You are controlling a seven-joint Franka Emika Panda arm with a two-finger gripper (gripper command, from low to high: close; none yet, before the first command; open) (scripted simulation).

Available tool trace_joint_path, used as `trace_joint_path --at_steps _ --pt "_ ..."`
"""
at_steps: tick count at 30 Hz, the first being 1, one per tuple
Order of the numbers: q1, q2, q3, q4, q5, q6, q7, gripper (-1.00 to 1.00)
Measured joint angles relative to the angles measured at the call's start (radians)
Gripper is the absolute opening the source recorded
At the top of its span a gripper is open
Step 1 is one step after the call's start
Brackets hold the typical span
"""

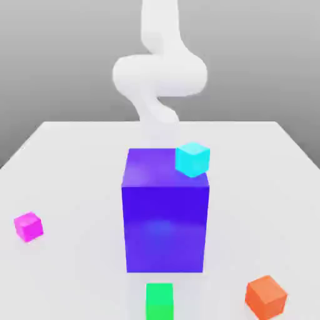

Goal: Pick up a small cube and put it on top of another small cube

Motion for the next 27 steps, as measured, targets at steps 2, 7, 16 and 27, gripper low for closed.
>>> trace_joint_path --at_steps 2,7,16,27 --pt "-0.010 0.076 -0.057 -0.030 0.016 0.040 -0.026 0.00" --pt "-0.039 0.257 -0.192 -0.102 0.060 0.135 -0.093 0.00" --pt "-0.121 0.585 -0.401 -0.230 0.171 0.303 -0.237 0.00" --pt "-0.348 0.945 -0.406 -0.317 0.348 0.505 -0.424 0.00"
